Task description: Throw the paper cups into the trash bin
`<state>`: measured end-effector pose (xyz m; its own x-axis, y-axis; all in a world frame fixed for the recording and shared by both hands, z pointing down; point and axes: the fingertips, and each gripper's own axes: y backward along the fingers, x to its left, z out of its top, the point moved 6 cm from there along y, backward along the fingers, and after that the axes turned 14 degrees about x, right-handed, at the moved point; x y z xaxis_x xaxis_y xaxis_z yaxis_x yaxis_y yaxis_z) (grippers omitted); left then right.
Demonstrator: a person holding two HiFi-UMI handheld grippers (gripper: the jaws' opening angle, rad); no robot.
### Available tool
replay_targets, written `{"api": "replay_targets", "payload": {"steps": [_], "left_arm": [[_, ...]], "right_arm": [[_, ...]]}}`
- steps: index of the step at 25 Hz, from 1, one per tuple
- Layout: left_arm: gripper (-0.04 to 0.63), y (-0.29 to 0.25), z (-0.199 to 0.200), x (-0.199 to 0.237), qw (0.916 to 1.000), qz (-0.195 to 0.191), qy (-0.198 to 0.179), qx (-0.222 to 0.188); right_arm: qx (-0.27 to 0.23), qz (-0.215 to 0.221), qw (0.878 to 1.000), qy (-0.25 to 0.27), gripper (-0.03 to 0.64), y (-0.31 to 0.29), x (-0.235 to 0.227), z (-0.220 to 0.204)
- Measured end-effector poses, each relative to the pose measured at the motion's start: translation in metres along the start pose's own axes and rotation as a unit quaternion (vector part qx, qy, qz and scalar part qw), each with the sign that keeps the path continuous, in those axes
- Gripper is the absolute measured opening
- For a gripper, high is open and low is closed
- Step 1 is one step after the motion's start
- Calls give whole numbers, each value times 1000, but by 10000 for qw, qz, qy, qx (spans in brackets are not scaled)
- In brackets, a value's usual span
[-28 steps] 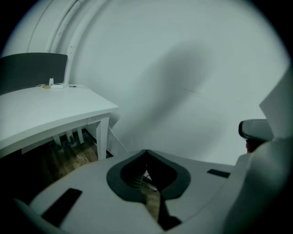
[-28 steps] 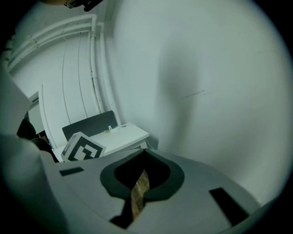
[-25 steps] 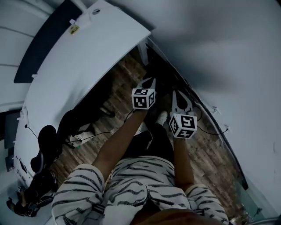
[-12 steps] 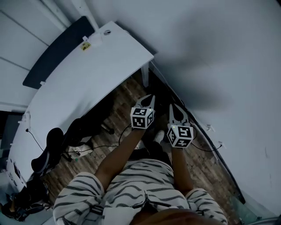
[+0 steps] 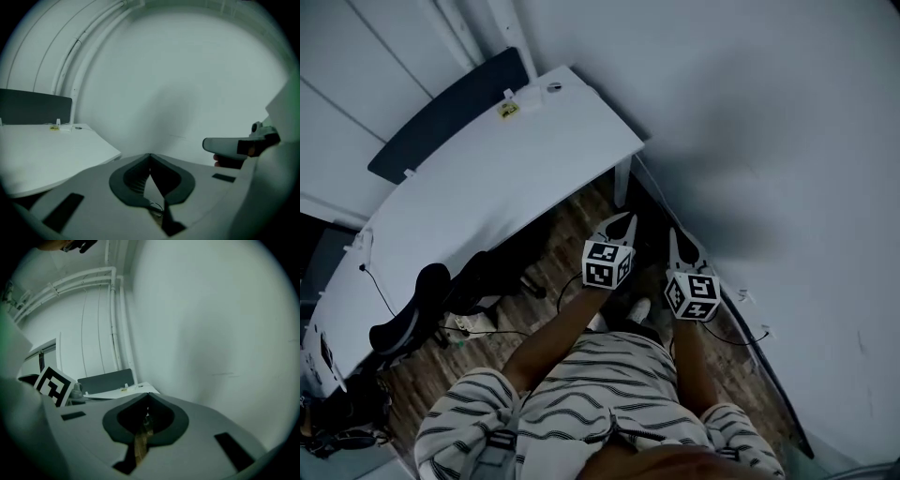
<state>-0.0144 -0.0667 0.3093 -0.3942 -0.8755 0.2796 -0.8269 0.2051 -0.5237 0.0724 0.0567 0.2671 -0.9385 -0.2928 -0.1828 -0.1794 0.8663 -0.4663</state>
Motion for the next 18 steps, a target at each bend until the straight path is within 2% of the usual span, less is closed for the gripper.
{"api": "replay_targets", "payload": {"steps": [18], "left_arm": [[23,59,37,-4,9964,-36,-432,-724]], "right_arm": [[-399,224,9984,345,9,13,25,35]]}}
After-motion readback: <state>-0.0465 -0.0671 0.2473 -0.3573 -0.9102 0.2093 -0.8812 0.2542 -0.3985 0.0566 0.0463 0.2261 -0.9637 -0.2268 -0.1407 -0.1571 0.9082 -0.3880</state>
